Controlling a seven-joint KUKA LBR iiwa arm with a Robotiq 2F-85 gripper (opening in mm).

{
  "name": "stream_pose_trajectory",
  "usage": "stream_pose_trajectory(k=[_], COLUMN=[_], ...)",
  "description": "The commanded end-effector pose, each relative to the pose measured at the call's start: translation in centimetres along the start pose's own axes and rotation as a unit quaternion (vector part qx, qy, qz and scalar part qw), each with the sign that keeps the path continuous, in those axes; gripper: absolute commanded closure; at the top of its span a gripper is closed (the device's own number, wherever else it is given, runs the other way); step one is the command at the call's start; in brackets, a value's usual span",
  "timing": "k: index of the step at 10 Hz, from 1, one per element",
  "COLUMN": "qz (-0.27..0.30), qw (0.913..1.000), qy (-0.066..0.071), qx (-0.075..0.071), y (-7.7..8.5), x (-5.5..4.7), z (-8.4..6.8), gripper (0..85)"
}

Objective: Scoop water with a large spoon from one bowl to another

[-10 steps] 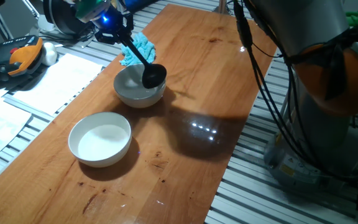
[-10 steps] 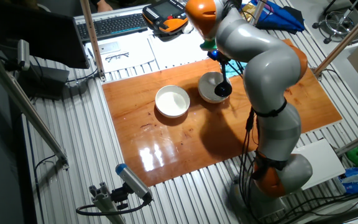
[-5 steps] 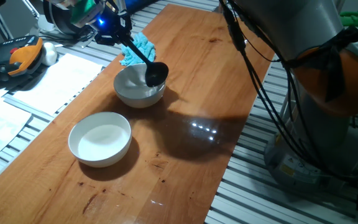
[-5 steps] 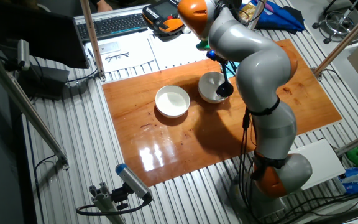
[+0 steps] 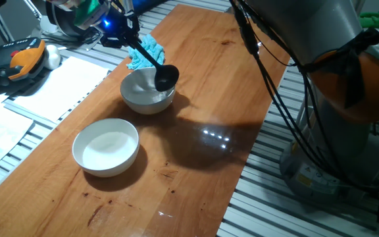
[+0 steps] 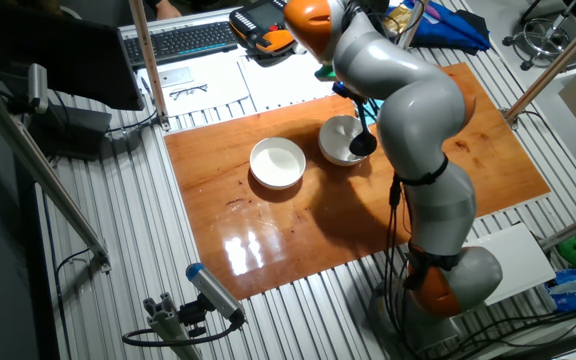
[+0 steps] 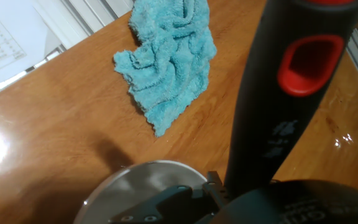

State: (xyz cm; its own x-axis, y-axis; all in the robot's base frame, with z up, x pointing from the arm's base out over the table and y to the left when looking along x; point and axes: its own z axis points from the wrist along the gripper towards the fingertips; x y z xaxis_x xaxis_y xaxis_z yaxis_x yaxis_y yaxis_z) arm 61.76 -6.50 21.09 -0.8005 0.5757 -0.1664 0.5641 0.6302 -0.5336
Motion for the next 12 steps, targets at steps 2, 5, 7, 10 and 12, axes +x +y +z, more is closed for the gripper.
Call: stream_pose_trajectory(k=[2, 5, 7, 10, 12], qz=[0.002, 0.003, -0.002, -0.005, -0.008], qw=[1.0, 1.0, 0.9999, 0.9998, 0.9996], qy=[0.003, -0.004, -0.01, -0.021, -0.027], qx=[0.0, -0.002, -0.002, -0.001, 0.0], y=[0.0, 0.1, 0.2, 0.5, 0.7], x=[0.0, 0.1, 0.2, 0.8, 1.5], z=[0.0, -0.1, -0.2, -0.6, -1.0], gripper=[85.0, 85.0, 85.0, 85.0, 85.0])
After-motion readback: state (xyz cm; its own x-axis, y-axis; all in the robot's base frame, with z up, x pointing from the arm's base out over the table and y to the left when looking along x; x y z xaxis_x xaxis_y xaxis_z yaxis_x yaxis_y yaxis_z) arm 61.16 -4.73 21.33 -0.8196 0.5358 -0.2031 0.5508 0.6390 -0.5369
